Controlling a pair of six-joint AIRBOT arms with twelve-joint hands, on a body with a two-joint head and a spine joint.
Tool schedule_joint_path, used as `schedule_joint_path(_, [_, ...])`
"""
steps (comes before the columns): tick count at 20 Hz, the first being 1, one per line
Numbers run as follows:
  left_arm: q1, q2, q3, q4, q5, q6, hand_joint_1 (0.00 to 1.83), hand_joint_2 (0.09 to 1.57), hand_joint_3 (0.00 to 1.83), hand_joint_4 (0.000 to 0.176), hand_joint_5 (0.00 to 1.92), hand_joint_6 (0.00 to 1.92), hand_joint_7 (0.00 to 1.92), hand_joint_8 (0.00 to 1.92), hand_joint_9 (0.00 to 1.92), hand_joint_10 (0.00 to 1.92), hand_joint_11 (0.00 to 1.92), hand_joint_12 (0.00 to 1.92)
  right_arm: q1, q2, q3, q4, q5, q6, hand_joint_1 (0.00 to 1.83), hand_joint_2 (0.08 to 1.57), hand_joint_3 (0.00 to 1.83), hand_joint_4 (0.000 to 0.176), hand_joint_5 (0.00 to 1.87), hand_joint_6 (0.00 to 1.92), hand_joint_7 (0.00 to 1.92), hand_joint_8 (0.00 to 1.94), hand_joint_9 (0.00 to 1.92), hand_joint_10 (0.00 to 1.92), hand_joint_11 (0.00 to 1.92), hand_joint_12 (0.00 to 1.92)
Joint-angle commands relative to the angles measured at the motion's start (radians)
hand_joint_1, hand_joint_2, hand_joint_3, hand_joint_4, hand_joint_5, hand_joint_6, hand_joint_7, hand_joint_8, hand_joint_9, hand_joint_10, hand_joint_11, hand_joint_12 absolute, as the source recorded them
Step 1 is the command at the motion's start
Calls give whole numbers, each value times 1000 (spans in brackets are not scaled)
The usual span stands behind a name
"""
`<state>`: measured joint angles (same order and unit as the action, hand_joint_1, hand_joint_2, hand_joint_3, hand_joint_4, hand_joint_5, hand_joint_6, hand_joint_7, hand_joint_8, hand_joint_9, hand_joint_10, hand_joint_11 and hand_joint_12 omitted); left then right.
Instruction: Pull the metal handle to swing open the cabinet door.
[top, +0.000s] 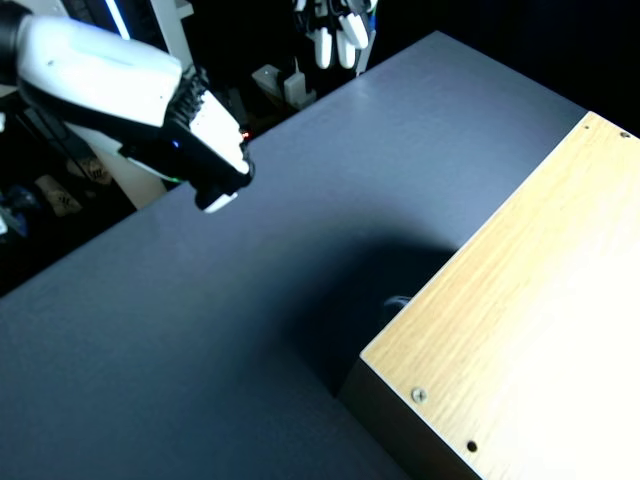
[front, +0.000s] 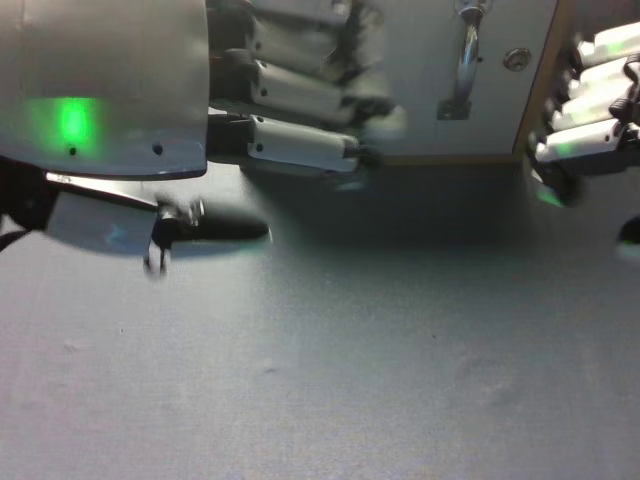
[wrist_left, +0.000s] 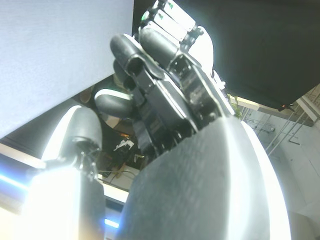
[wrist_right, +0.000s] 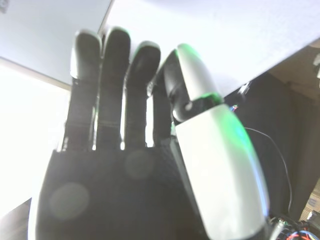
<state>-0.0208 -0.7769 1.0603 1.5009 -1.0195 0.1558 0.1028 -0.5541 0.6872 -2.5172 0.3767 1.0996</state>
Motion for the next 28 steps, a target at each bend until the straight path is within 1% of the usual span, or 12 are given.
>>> schedule_joint_path(1, [-8, 8, 1, -100, -32, 8, 0, 1443, 21, 0, 310, 0, 326, 0, 294, 0, 37, 555, 17, 5, -6, 13, -81, -2, 0, 1357, 21, 0, 257, 8, 241, 1, 206, 4, 0, 643])
schedule_joint_path(4, [-8, 8, 1, -100, -32, 8, 0, 1443, 14, 0, 306, 1, 326, 1, 298, 3, 42, 560, 4, 6, 1, 13, -81, -2, 0, 1367, 12, 0, 276, 8, 258, 4, 217, 5, 0, 651])
schedule_joint_path(7, [-8, 8, 1, -100, -32, 8, 0, 1438, 8, 0, 288, 0, 297, 0, 275, 0, 19, 556, -8, 7, 15, 14, -81, 27, 0, 1377, 10, 0, 285, 7, 268, 5, 229, 6, 0, 670])
schedule_joint_path(9, [-8, 8, 1, -100, -32, 8, 0, 1455, 9, 0, 248, 0, 247, 0, 226, 0, 0, 514, -10, 5, 31, 14, -81, 60, 0, 1383, 10, 0, 277, 2, 262, 1, 224, 3, 0, 671])
schedule_joint_path(12, [-8, 8, 1, -100, -32, 8, 0, 1502, 18, 0, 224, 0, 211, 0, 187, 0, 0, 442, -17, 4, 52, 15, -80, 123, 0, 1391, 4, 0, 263, 0, 235, 0, 199, 0, 0, 617])
schedule_joint_path(14, [-8, 8, 1, -100, -32, 8, 0, 1521, 23, 0, 220, 2, 211, 2, 188, 2, 0, 436, -27, 4, 68, 15, -80, 172, 0, 1396, 4, 0, 243, 0, 213, 0, 176, 0, 0, 598])
schedule_joint_path(18, [-8, 8, 1, -100, -32, 8, 0, 1521, 13, 0, 216, 0, 205, 0, 175, 0, 0, 404, -44, 3, 79, 15, -80, 230, 0, 1396, 1, 0, 245, 1, 216, 1, 181, 2, 0, 618])
schedule_joint_path(24, [-8, 8, 1, -100, -32, 8, 0, 1524, 7, 0, 222, 1, 213, 2, 185, 3, 0, 425, -57, -13, 102, 15, -80, 293, 0, 1388, 0, 0, 249, 1, 233, 3, 197, 4, 0, 653])
schedule_joint_path(28, [-8, 8, 1, -100, -32, 8, 0, 1528, 6, 0, 229, 1, 222, 2, 195, 3, 0, 453, -75, -46, 148, 15, -81, 380, 0, 1390, 0, 0, 257, 4, 238, 5, 201, 5, 0, 655])
